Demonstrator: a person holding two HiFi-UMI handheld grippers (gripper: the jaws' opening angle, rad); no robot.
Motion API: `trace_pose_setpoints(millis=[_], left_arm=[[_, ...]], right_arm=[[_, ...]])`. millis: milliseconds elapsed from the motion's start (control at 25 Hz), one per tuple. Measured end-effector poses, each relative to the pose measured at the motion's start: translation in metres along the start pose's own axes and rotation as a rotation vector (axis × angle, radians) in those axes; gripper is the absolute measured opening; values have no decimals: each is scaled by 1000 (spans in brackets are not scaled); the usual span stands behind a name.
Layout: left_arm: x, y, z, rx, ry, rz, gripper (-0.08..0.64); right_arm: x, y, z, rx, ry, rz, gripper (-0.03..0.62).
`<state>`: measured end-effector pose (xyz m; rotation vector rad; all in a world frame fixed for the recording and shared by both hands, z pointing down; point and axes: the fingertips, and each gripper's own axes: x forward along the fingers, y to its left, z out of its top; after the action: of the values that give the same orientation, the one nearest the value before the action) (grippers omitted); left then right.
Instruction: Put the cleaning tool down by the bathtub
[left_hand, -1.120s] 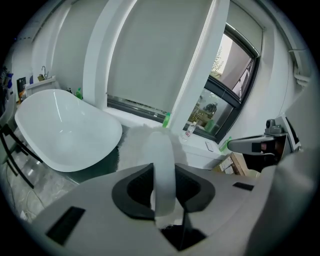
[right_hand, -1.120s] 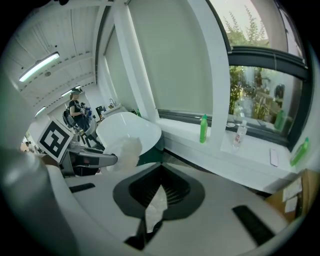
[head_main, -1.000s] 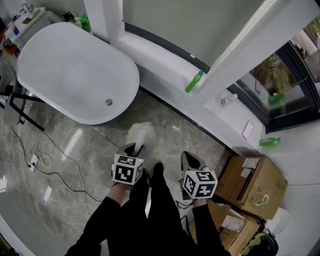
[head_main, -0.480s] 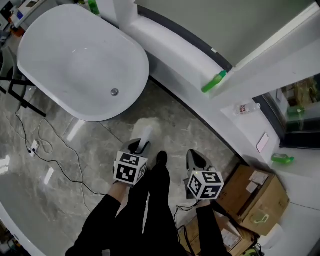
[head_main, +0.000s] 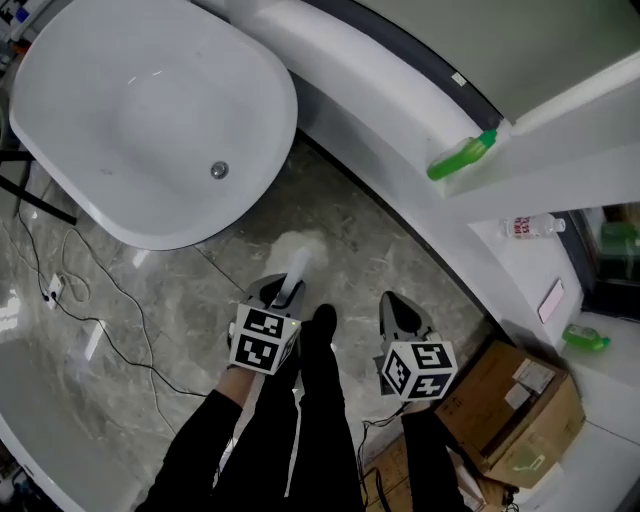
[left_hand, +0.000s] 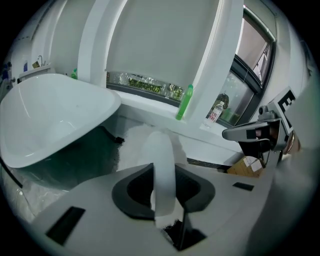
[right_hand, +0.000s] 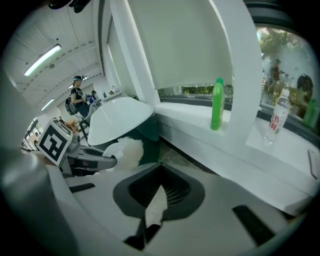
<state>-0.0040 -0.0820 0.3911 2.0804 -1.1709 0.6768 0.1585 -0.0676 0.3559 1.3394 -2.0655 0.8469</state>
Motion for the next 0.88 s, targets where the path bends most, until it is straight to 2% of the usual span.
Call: trace_pose_setpoints(millis=[320,640,880], left_arm=[[70,32,-26,28,-18,24,94],[127,69,-56,-23,-37,56,94],[168,92,-74,-16,-56,68,94]], right_arm=[[75,-24,-35,-13,3,9,0],[143,-32,-50,-51,-32,53,0],[191,-37,-62,-83,-53,72,0]])
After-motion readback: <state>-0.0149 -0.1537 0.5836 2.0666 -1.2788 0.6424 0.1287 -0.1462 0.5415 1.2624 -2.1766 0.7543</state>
